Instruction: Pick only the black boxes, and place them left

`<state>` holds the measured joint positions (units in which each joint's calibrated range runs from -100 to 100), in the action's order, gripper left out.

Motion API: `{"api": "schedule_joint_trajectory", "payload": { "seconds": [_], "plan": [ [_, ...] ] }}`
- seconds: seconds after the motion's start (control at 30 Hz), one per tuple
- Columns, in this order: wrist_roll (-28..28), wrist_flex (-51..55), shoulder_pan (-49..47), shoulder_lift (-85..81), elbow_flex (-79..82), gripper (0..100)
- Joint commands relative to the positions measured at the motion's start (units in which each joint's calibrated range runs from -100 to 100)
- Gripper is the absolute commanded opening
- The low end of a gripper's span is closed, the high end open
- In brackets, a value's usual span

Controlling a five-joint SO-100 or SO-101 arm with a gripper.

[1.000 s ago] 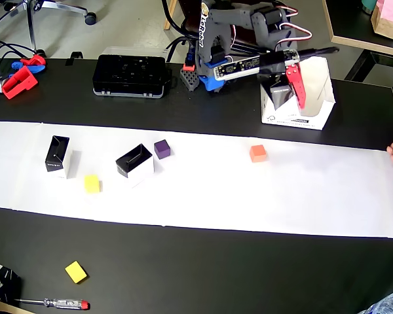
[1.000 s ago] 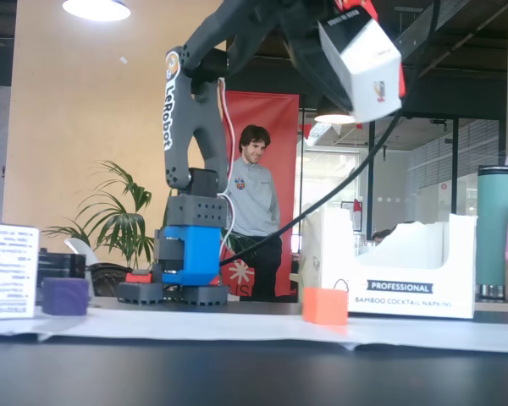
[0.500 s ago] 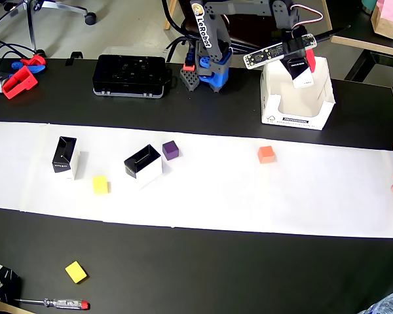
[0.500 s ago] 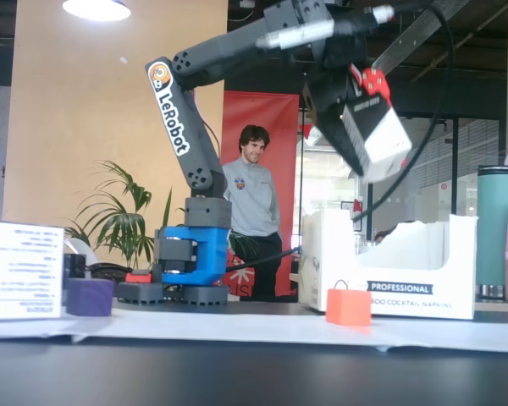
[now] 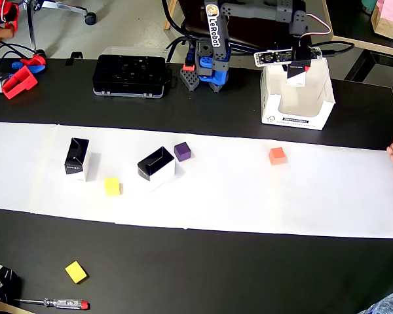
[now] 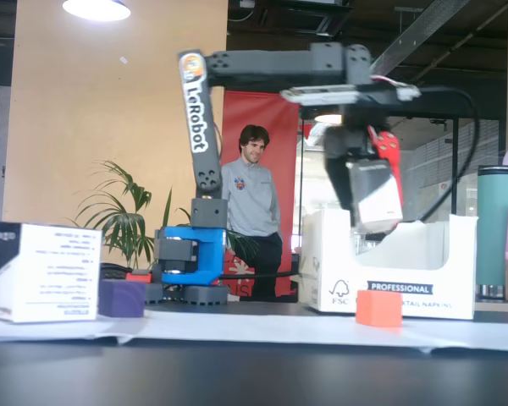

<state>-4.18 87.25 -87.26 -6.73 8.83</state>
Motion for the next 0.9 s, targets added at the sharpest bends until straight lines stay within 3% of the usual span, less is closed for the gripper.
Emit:
{"api": "schedule_joint_trajectory", "payload": {
  "seconds": [0.0, 0.1, 0.27, 0.37, 0.63, 0.87],
  "plan": [
    [0.39, 0.11, -2.34, 6.37, -11.93, 5],
    [0.28, 0.19, -2.60, 9.53, -14.77, 12],
    [0.07, 0.27, -2.34, 9.77, -14.94, 37],
    [-0.09, 0.27, -1.91, 9.61, -15.48, 46],
    [-5.56, 7.51, -0.61, -1.21, -15.56, 50],
    [-11.03, 11.88, 15.93, -13.38, -11.22, 56]
  ]
}}
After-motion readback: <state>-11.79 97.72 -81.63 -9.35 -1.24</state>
